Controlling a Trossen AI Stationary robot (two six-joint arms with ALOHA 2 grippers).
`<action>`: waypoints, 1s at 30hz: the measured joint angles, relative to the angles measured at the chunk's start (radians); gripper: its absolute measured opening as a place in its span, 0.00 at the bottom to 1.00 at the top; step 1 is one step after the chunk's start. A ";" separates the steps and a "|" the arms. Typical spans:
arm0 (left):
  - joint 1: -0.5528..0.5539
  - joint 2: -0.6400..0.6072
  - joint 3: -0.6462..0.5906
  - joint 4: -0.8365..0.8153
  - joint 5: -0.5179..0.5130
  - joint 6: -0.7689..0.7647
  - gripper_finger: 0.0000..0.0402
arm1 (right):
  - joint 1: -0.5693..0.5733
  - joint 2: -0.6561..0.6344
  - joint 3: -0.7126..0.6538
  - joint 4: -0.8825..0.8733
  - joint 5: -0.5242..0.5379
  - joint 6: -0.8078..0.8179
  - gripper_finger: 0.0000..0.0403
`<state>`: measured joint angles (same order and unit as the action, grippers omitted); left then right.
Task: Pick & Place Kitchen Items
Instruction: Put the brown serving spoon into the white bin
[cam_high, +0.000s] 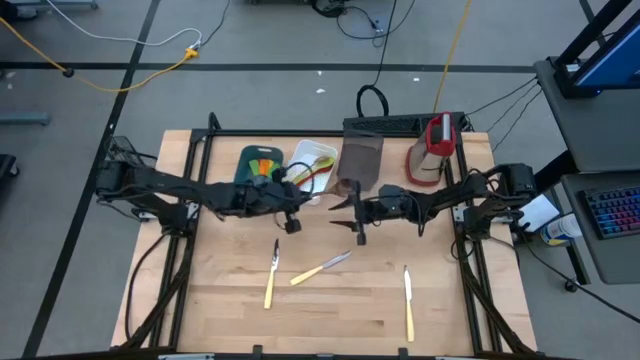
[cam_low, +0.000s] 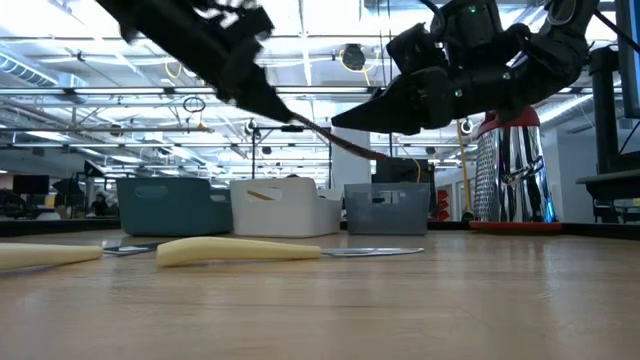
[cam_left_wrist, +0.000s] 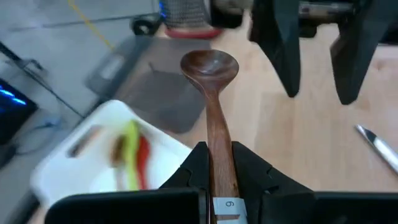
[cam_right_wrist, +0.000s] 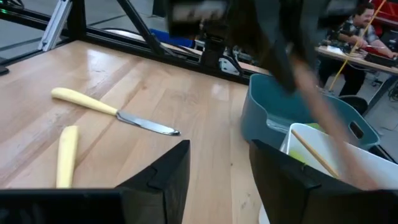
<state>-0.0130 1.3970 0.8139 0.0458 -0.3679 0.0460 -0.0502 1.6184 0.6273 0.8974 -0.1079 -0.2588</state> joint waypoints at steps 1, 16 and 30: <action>-0.004 -0.021 0.000 -0.009 -0.024 0.010 0.07 | 0.002 0.000 0.000 0.000 0.000 0.000 0.39; 0.139 -0.074 0.000 -0.319 -0.285 0.189 0.07 | 0.006 0.000 0.000 0.009 0.004 0.008 0.39; 0.196 0.106 0.001 -0.285 -0.321 0.594 0.13 | 0.006 0.000 0.000 0.003 0.003 -0.016 0.39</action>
<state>0.1830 1.5031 0.8146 -0.2391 -0.6889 0.6403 -0.0437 1.6184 0.6273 0.9009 -0.1047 -0.2746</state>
